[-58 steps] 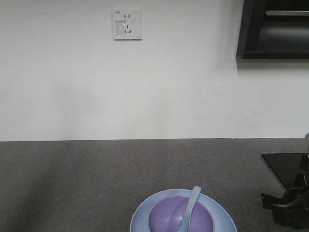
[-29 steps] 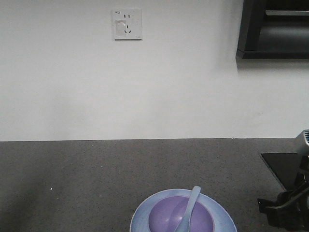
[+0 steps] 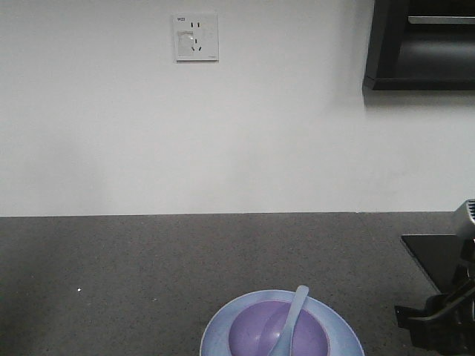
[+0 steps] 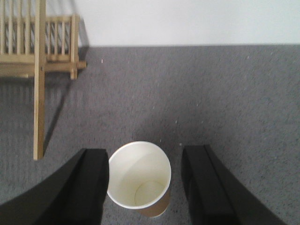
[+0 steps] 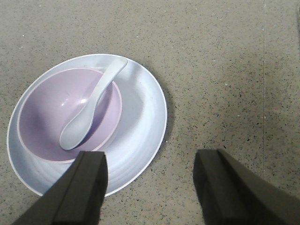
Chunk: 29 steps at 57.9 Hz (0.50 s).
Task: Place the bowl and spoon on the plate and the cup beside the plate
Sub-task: 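Open the left gripper and withdraw it from the bowl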
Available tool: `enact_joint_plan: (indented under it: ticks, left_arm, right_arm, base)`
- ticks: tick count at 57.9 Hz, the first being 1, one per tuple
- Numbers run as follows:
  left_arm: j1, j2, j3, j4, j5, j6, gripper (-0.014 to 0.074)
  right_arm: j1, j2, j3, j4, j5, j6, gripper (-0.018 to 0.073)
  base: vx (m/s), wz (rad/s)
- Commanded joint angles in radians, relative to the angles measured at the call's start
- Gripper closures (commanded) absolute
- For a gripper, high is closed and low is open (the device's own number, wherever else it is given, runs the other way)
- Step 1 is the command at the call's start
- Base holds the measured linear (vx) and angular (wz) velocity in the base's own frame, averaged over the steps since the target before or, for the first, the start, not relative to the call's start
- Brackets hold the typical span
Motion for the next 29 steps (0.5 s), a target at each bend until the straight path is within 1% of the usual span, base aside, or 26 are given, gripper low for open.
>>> enact_joint_plan:
  ticks: [1,6,11,19,23,26,29]
  left_arm:
    - [-0.002,0.071,-0.079,0.047,-0.018,-0.038,0.0160]
    - [0.031,0.152,-0.108,0.053,-0.011,-0.066,0.0175]
    - [0.088,0.217,-0.114,0.048,-0.007,-0.069,0.0195]
    - [0.213,0.291,-0.113,-0.030,0.001,-0.056,0.0212]
    - [0.274,0.306,-0.113,-0.097,-0.011,-0.021,0.0212]
    - [0.304,0.311,-0.113,-0.179,-0.018,0.024,0.0212]
    - [0.327,0.319,-0.113,-0.240,-0.023,0.074,0.0212]
  right_arm:
    - [-0.004,-0.008,-0.035,0.007,-0.051,-0.012,0.0093]
    - [-0.004,-0.008,-0.035,0.006,-0.030,-0.012,0.0093]
    - [-0.004,-0.008,-0.035,0.006,-0.013,-0.012,0.0093]
    - [-0.004,-0.008,-0.035,0.006,0.003,-0.024,0.0093]
    - [-0.004,-0.008,-0.035,0.006,0.010,-0.031,0.0093]
    - [-0.004,-0.008,-0.035,0.006,0.013,-0.046,0.0093]
    - [-0.004,-0.008,-0.035,0.006,0.012,-0.058,0.0093]
  base:
    - [0.00,0.00]
    - [0.00,0.00]
    - [0.00,0.00]
    - [0.00,0.00]
    - [0.00,0.00]
    - [0.00,0.00]
    - [0.00,0.00]
